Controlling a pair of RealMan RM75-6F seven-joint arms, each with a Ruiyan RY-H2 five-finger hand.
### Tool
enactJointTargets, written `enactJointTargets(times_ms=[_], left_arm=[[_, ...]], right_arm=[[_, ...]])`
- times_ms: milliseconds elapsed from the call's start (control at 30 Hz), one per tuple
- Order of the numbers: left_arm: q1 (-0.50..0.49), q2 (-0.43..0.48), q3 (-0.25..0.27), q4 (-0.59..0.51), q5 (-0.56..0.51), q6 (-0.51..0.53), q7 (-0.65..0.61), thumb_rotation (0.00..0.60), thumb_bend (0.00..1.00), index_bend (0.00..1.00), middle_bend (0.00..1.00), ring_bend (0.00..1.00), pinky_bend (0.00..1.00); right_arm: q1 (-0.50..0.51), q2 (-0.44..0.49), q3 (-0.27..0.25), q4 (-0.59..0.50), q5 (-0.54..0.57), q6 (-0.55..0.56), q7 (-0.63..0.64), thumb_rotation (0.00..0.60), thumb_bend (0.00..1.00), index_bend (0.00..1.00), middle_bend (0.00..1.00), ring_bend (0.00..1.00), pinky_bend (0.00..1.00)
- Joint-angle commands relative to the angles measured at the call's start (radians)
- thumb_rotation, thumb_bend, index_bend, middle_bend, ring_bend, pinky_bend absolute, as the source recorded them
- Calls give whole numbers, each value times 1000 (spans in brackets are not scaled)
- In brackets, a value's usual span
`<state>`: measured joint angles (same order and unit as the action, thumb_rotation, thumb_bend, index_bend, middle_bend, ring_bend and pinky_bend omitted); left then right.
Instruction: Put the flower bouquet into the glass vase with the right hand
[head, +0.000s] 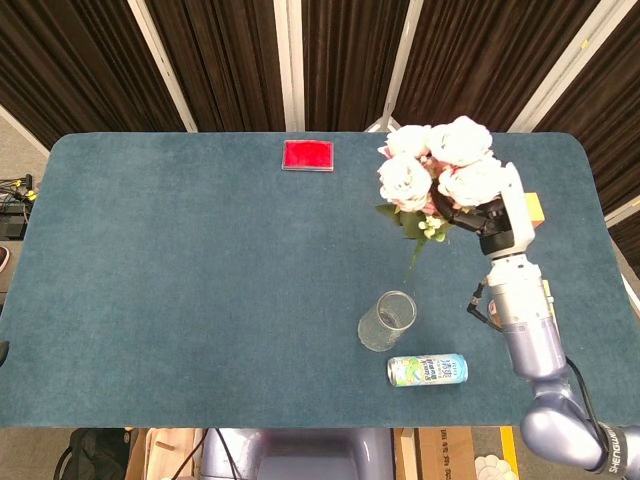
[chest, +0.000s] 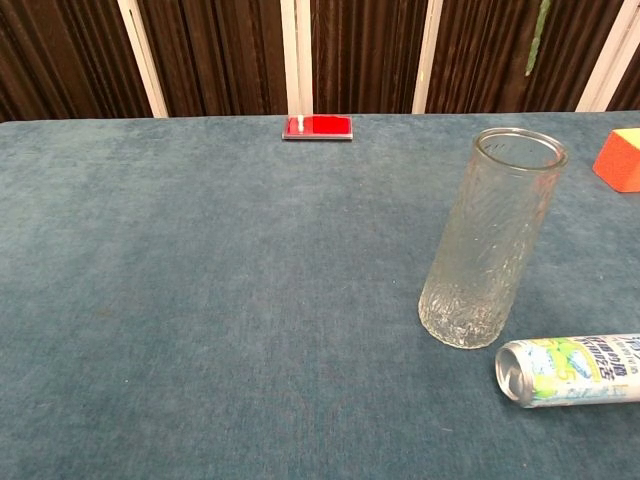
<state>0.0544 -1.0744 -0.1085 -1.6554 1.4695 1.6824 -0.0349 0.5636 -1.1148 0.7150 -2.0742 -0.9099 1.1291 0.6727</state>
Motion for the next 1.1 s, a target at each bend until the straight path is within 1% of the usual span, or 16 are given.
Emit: enactJointTargets(times_ms=[33,333,567,733,867,1100], left_arm=[[1,0,0,0,0,2,-3,600,349,147,0,0,60],[3,2,0,0,1,4,-6,600,349,148,0,0,60],[0,0,0,-1,-2,0,2,600,349,147,0,0,60],[2,-2,2,-3,4,6,8,600,349,147,0,0,60],[3,-4,1,-4,3,9,13,600,349,147,0,0,60],[2,-8,4,-7,10,11,28,600,349,148,0,0,60]], right_arm=[[14,-21,-13,-16,1,20,-23,600,430,431,402,517,90],[18,-62,-56,-46,-12,48,-65,600,430,432,402,517,90],[-3,-73,-98,-43,-59,46,-60,600,431,432,402,518,90],[-20,-76,-118,-27,-85,32,-26,600,431,431,402,518,90],[-48,-74,-146,-15,-135,25,12,600,431,432,403,517,90],[-73,-81,-183,38,-186,2,77,600,431,432,403,518,90]])
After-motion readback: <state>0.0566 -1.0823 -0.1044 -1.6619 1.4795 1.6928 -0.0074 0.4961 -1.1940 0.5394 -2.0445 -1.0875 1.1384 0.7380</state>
